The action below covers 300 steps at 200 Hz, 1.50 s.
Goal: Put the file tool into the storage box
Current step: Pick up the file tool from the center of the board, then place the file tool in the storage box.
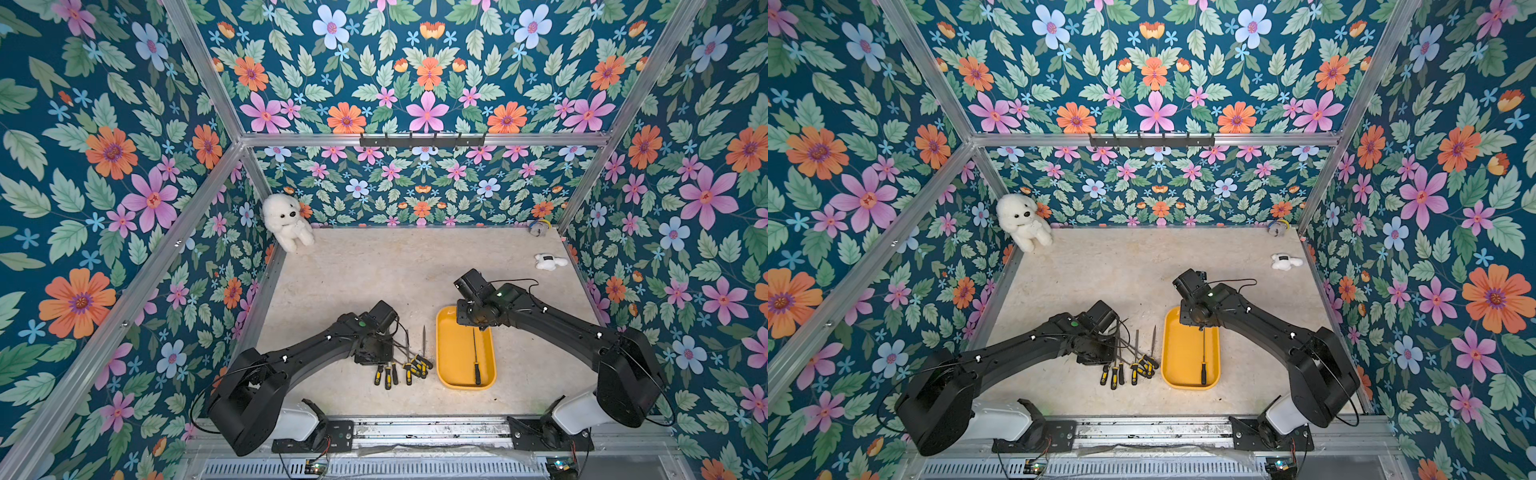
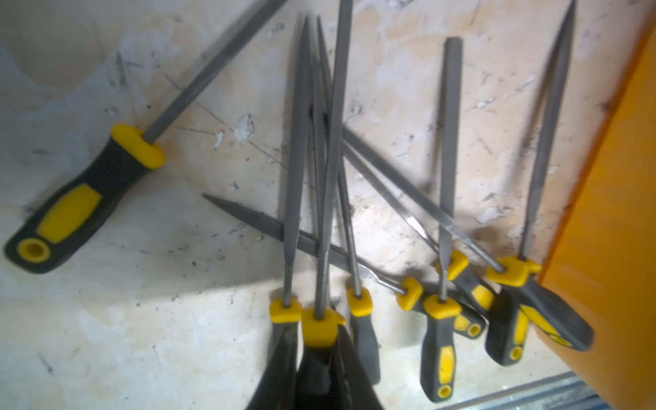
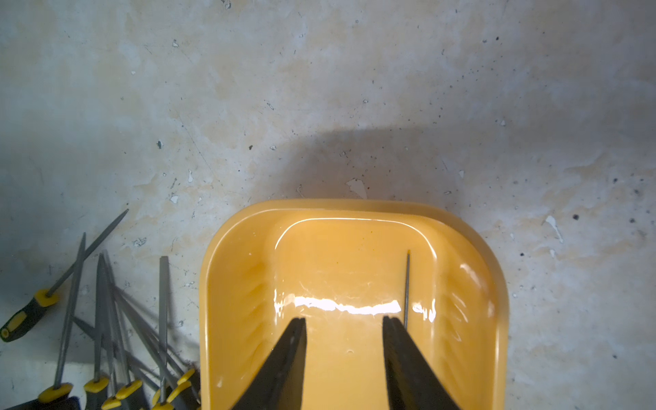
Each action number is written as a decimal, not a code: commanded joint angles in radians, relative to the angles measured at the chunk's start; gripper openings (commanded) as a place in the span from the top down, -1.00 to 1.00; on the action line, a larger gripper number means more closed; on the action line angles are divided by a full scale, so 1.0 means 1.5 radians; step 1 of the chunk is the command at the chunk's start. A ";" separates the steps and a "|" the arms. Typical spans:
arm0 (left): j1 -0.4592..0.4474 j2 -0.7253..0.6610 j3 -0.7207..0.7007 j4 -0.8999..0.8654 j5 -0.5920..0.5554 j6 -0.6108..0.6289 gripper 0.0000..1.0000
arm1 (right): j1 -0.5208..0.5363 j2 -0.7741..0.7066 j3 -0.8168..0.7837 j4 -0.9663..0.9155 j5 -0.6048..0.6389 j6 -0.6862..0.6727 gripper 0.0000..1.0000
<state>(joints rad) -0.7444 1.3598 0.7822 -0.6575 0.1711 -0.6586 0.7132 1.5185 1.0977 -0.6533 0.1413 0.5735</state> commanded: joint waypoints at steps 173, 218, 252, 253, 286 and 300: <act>0.011 -0.076 -0.165 0.811 0.389 -0.374 0.84 | -0.083 -0.180 -0.265 0.703 -0.501 0.252 0.09; 0.010 -0.072 -0.163 0.805 0.393 -0.370 0.86 | -0.083 -0.140 -0.223 0.645 -0.495 0.214 0.12; 0.010 -0.075 -0.163 0.805 0.396 -0.368 0.86 | -0.083 -0.112 -0.207 0.620 -0.485 0.203 0.17; 0.010 -0.075 -0.163 0.805 0.396 -0.369 0.86 | -0.083 -0.111 -0.207 0.619 -0.484 0.203 0.17; 0.010 -0.078 -0.167 0.802 0.398 -0.370 0.86 | -0.083 -0.087 -0.194 0.615 -0.479 0.195 0.21; 0.010 -0.078 -0.168 0.802 0.400 -0.369 0.86 | -0.083 -0.079 -0.183 0.612 -0.479 0.193 0.25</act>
<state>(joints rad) -0.7296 1.2457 0.5316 0.5098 0.7570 -1.2201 0.5880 1.3846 0.7998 0.2691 -0.5850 0.8883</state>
